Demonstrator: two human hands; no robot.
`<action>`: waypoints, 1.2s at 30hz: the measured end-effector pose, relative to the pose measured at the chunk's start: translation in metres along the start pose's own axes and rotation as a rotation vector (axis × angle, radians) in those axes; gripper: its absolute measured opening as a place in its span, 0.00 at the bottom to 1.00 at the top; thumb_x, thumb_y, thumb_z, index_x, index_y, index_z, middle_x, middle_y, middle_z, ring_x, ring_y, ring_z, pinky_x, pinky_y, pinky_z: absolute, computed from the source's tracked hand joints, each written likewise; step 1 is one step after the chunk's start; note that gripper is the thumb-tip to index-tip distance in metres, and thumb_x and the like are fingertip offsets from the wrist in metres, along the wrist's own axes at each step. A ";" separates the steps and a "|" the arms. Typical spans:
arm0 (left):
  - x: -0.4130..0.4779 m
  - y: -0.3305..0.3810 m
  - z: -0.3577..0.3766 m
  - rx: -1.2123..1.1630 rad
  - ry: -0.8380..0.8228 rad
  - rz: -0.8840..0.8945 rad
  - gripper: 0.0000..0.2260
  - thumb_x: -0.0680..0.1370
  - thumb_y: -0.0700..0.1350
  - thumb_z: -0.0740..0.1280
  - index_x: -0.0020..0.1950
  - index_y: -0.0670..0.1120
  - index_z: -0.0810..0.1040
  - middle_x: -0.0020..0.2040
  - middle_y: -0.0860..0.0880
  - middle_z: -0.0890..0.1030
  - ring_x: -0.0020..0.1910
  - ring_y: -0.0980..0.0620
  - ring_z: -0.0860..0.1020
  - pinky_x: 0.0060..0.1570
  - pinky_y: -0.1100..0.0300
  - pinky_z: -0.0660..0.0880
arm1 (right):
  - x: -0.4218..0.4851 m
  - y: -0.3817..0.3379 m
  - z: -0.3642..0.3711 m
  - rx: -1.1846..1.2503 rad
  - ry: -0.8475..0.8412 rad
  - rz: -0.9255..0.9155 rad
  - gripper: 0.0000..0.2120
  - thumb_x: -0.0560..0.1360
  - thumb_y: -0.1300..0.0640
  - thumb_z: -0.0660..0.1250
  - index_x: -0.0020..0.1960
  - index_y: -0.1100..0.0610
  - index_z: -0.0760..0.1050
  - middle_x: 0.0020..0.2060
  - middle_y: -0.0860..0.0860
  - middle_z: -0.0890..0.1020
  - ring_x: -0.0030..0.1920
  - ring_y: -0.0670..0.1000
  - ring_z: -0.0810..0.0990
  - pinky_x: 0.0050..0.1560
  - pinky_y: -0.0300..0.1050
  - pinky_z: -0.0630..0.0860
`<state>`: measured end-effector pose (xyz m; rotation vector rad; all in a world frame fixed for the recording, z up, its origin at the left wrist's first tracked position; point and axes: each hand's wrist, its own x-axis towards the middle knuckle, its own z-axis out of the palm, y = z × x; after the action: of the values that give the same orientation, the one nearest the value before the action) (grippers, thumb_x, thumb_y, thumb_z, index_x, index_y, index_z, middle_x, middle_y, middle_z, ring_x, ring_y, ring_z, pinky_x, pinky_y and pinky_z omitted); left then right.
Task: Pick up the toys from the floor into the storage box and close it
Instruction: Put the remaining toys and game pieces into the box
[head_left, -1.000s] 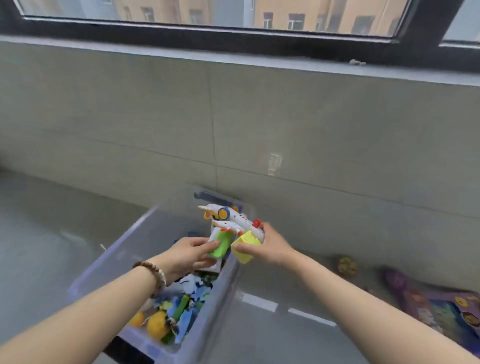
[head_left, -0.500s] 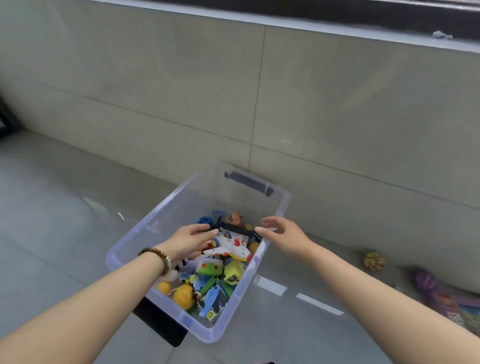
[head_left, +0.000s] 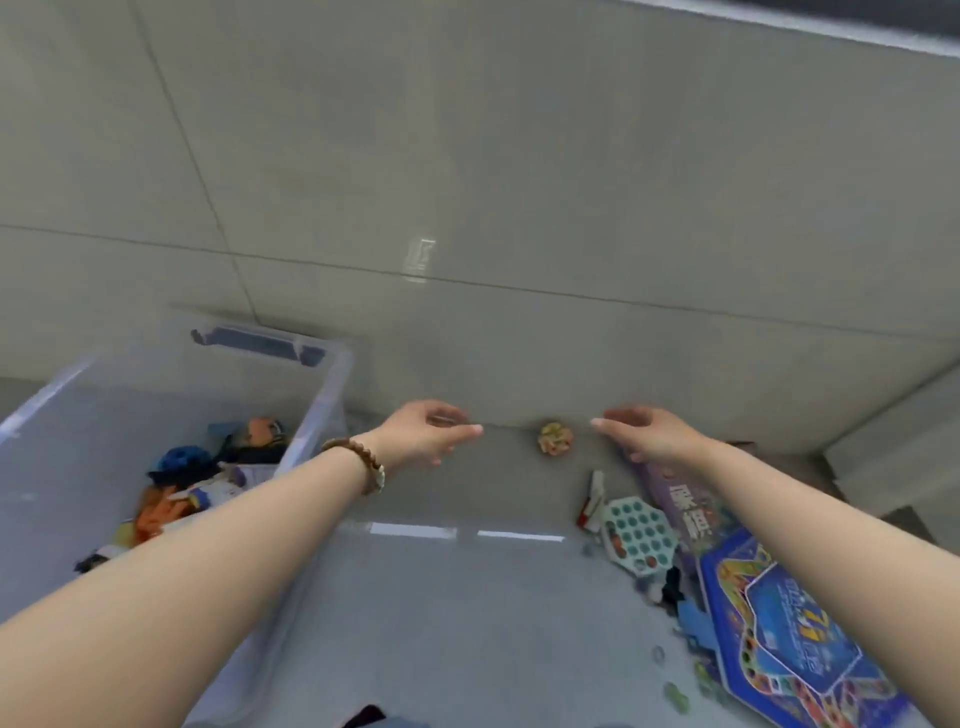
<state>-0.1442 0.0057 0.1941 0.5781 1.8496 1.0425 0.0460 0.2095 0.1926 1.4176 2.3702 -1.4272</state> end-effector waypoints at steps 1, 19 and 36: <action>0.014 -0.002 0.016 0.009 -0.014 -0.024 0.19 0.75 0.48 0.69 0.64 0.43 0.72 0.54 0.47 0.77 0.49 0.51 0.77 0.41 0.64 0.73 | 0.003 0.019 -0.010 0.021 0.019 0.024 0.29 0.67 0.41 0.71 0.62 0.57 0.74 0.59 0.51 0.79 0.55 0.49 0.78 0.51 0.41 0.76; 0.245 -0.075 0.183 0.056 0.071 -0.165 0.36 0.73 0.54 0.69 0.74 0.44 0.57 0.72 0.45 0.65 0.64 0.46 0.71 0.57 0.54 0.72 | 0.147 0.194 -0.001 0.317 0.311 0.217 0.35 0.71 0.47 0.71 0.72 0.56 0.62 0.63 0.53 0.71 0.61 0.50 0.71 0.57 0.36 0.64; 0.240 -0.079 0.169 0.064 0.055 -0.111 0.16 0.67 0.54 0.75 0.45 0.44 0.80 0.41 0.47 0.81 0.39 0.51 0.78 0.40 0.57 0.79 | 0.163 0.167 0.035 0.058 0.272 0.231 0.28 0.68 0.55 0.74 0.60 0.57 0.61 0.52 0.53 0.75 0.52 0.54 0.76 0.51 0.46 0.74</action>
<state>-0.1087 0.2109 -0.0274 0.4829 1.9466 0.9373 0.0558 0.3221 -0.0142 1.9387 2.2246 -1.3286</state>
